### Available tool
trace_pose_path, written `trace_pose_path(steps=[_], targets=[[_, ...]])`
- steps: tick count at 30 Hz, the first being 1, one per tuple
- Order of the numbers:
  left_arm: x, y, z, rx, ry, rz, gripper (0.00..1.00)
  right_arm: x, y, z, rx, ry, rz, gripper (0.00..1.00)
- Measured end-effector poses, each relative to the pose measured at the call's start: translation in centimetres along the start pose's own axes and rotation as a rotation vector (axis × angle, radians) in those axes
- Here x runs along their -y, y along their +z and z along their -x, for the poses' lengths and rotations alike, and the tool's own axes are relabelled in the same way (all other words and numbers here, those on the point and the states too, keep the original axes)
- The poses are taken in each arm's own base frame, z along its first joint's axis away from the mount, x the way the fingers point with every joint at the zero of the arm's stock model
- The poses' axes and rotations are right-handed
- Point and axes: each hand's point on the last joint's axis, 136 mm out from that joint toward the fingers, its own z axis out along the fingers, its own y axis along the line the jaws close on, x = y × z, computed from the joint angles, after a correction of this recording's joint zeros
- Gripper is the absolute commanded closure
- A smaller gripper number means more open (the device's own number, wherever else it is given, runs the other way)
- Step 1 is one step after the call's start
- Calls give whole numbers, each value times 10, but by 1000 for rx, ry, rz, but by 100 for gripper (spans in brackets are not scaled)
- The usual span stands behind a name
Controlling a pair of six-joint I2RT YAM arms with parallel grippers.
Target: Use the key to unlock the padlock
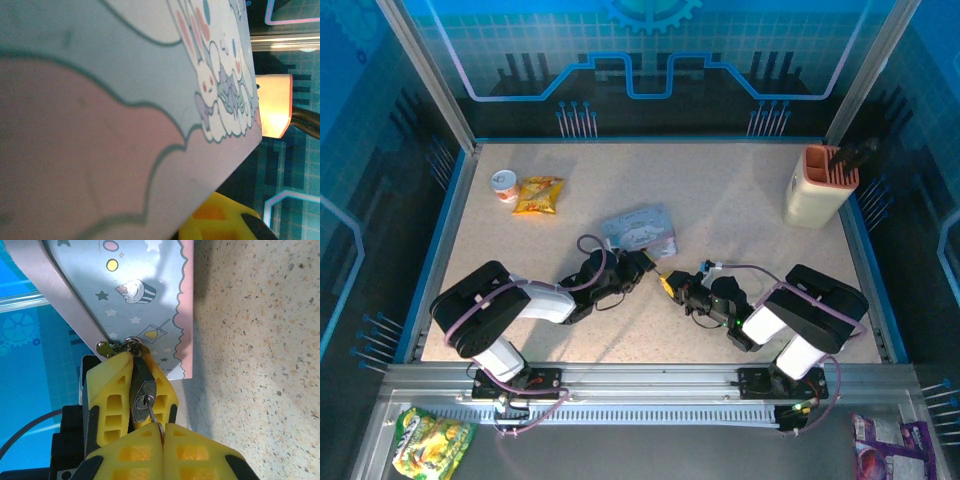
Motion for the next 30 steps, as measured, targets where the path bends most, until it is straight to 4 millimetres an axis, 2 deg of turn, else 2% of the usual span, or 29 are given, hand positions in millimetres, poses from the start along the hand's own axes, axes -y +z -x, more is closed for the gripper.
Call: trace_pose_path(steps=[16, 30], targets=[[1, 0, -5, 5, 7, -2, 96, -3, -2, 0, 1, -2, -11, 100], [6, -1, -12, 33, -2, -11, 100, -3, -4, 12, -12, 42, -16, 100]])
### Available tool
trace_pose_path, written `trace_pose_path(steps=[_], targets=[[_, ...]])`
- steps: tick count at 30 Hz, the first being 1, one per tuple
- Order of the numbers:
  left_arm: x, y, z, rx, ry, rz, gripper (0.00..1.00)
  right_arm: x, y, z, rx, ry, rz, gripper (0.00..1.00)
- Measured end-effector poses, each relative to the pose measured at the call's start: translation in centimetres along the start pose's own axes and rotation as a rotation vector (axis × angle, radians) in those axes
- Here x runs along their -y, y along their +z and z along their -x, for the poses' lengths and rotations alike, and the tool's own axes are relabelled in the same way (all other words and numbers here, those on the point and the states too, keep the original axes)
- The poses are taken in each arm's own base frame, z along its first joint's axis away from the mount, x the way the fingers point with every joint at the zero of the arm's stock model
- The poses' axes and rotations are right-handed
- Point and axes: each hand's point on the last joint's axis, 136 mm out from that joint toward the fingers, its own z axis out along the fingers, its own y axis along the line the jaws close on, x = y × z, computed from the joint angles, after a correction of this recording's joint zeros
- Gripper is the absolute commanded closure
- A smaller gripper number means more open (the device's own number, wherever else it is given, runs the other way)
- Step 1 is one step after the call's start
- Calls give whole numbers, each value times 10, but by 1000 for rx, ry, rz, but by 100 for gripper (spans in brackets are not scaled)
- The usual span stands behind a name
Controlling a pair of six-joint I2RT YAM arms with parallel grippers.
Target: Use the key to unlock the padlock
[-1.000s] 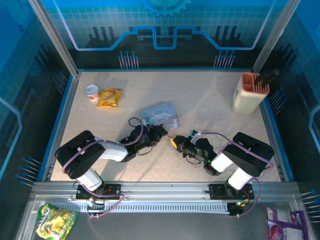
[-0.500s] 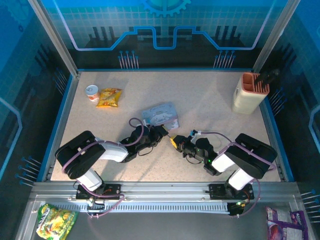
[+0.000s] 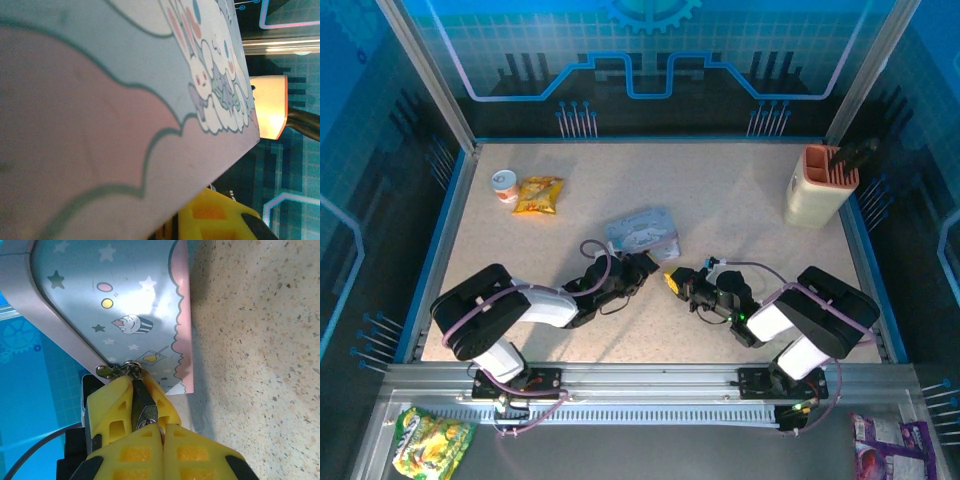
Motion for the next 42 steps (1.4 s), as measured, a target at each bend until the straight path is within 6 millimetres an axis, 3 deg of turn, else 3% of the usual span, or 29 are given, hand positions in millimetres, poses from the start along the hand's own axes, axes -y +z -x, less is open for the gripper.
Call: trace_pose_path(steps=[31, 42], targets=[[-2, 0, 9, 68, 4, 11, 100, -3, 13, -6, 12, 1, -32, 100], [8, 3, 9, 67, 3, -9, 100, -13, 19, -5, 19, -2, -11, 100]])
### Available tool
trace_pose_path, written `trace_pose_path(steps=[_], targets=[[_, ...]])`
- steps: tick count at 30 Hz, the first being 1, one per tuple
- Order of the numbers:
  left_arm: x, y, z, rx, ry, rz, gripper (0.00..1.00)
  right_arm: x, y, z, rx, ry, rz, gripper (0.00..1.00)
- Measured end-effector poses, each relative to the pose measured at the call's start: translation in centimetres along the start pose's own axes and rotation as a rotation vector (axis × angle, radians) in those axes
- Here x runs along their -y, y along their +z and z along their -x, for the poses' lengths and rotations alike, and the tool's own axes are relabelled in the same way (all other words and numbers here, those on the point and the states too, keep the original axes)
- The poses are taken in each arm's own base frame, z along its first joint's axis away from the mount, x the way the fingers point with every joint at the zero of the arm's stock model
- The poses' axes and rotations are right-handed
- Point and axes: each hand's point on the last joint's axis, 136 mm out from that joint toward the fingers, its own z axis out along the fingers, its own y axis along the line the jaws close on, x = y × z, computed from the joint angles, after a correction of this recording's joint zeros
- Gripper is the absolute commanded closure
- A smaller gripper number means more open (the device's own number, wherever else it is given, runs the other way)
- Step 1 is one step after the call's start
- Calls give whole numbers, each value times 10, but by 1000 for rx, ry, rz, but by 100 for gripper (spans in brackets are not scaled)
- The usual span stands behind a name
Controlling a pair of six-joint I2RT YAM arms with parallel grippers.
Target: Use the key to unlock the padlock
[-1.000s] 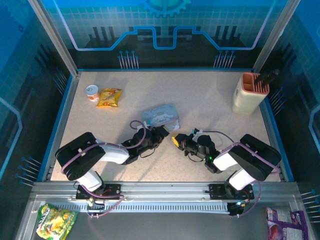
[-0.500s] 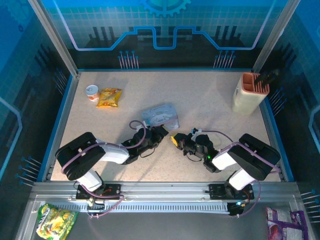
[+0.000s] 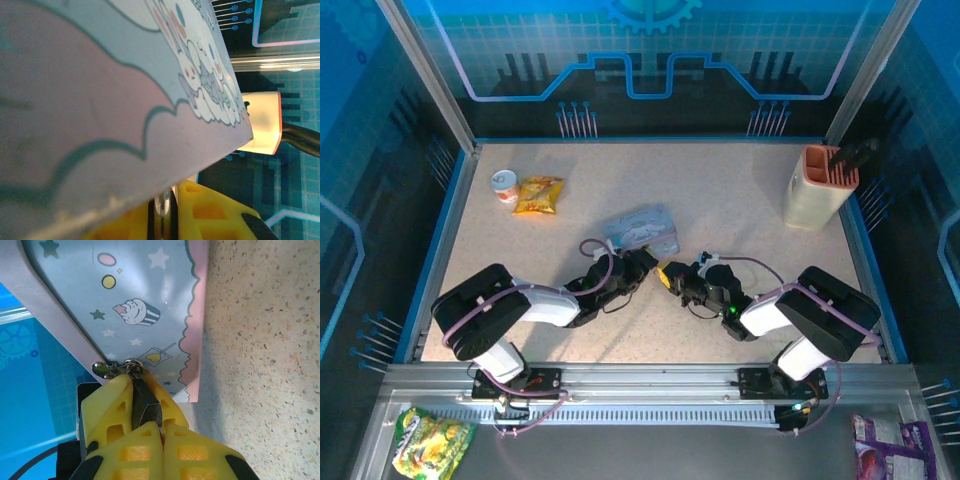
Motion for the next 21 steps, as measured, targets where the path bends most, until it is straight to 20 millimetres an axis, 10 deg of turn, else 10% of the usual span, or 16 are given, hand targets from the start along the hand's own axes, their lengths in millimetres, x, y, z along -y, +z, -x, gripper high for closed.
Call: trace_pose_path(steps=[3, 13, 21], targets=[[1, 0, -1, -3, 1, -1, 100, -1, -2, 1, -10, -6, 0, 98], [17, -2, -18, -78, 17, -7, 100, -9, -25, 3, -28, -134, -43, 49], [-19, -6, -30, -146, 52, 138, 100, -51, -60, 13, -20, -485, -46, 52]])
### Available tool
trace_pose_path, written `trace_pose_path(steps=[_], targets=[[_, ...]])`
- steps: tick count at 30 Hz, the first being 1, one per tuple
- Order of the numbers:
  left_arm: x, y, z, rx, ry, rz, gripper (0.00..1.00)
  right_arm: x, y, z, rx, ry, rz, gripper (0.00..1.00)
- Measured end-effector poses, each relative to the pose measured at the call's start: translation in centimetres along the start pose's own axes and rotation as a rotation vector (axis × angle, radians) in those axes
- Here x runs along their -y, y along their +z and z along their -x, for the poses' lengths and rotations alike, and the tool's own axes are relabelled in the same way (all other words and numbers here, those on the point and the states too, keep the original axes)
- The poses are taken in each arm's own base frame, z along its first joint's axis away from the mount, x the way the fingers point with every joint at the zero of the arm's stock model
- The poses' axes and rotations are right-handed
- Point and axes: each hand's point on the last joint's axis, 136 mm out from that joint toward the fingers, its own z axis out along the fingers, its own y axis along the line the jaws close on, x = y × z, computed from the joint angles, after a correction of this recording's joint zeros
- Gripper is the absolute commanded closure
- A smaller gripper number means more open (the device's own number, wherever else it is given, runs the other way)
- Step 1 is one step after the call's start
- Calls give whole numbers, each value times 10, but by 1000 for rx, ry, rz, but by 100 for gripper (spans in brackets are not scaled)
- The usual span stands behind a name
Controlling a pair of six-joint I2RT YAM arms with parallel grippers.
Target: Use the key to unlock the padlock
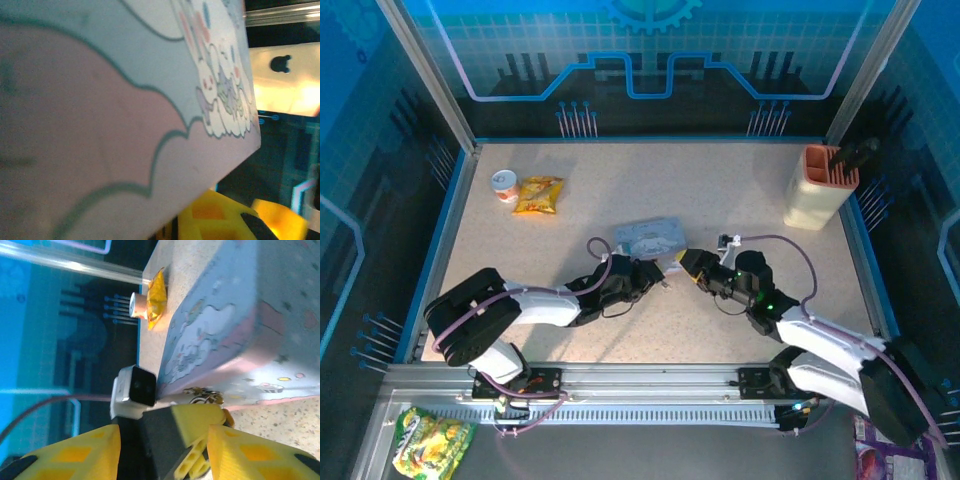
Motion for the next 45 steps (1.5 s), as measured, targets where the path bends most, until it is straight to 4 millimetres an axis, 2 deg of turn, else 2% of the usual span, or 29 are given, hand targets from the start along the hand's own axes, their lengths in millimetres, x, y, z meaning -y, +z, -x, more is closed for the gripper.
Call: trace_pose_path(steps=[5, 9, 11, 14, 17, 19, 25, 36, 45], targets=[[-13, -5, 5, 6, 15, 62, 100, -19, -19, -15, -40, -389, -23, 56], [-14, -12, 9, 10, 22, 83, 100, -34, -31, -46, -60, -757, 12, 54], [-13, -14, 10, 13, 35, 87, 100, -35, -31, -60, -65, -900, 32, 54], [-12, -18, 11, 15, 45, 93, 100, -19, -24, -80, -75, -1087, 28, 55], [-12, -20, 11, 14, 51, 98, 100, 12, -12, -103, -127, -1262, -22, 55], [-12, -21, 11, 13, 61, 102, 100, 30, -3, -110, -157, -1357, -71, 57], [-13, -21, 10, 9, 65, 108, 100, 42, 19, -99, -81, -1474, -163, 62], [-7, -24, 2, -5, 76, 89, 100, 36, 41, -88, 23, -1539, -204, 66], [-7, -24, 0, -12, 79, 87, 100, 32, 47, -82, 70, -1544, -226, 75]])
